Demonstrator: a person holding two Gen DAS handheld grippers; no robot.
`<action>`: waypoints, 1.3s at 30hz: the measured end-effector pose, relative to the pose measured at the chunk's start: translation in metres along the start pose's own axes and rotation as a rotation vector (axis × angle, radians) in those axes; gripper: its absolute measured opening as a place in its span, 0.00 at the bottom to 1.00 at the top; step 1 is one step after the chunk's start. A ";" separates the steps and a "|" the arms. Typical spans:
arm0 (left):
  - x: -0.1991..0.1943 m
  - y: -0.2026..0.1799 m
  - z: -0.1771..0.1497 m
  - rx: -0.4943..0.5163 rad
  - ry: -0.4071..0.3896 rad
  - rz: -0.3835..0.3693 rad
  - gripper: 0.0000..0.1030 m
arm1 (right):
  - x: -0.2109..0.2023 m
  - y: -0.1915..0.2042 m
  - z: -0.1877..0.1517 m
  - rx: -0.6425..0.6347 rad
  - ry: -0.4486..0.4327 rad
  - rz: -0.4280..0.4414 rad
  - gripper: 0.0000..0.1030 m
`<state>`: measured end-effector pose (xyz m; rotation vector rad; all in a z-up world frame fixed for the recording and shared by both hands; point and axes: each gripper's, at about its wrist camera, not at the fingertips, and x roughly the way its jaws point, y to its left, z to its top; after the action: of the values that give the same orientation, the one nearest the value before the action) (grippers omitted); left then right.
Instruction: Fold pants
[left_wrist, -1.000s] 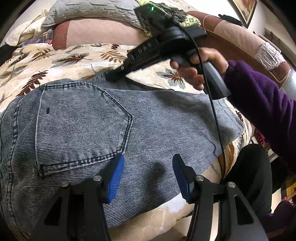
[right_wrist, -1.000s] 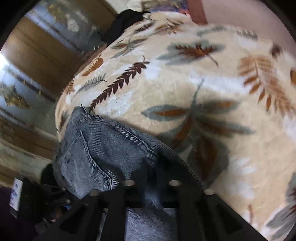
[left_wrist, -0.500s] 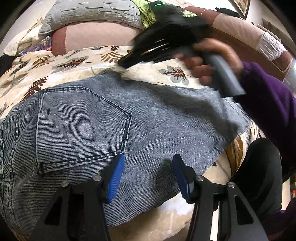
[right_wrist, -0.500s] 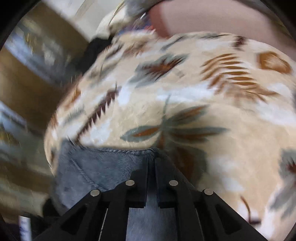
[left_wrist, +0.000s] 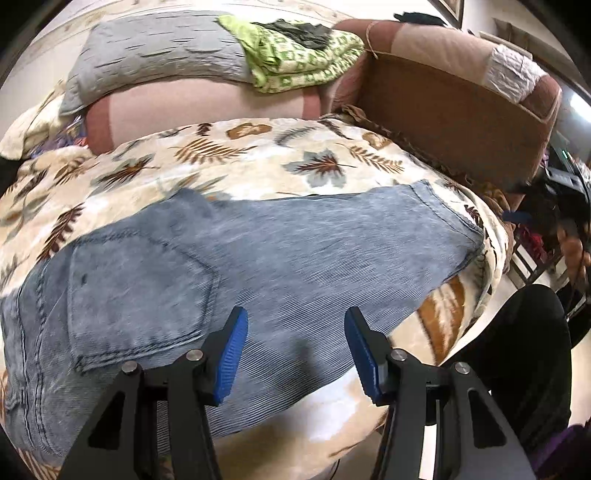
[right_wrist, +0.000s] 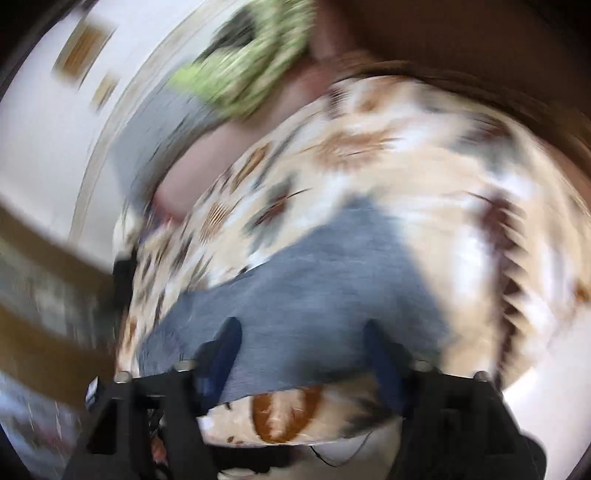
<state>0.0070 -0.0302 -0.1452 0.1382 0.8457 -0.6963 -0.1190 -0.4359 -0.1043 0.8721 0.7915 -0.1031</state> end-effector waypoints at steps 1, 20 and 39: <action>0.003 -0.007 0.006 -0.003 0.012 0.005 0.54 | -0.002 -0.010 -0.002 0.045 -0.014 0.019 0.70; 0.120 -0.117 0.090 -0.112 0.257 0.009 0.57 | 0.040 -0.088 -0.035 0.358 -0.039 0.219 0.70; 0.141 -0.095 0.083 -0.103 0.288 0.133 0.63 | 0.065 -0.084 -0.017 0.360 -0.073 0.135 0.63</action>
<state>0.0662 -0.2071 -0.1781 0.2033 1.1352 -0.5130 -0.1151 -0.4640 -0.2080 1.2529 0.6534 -0.1605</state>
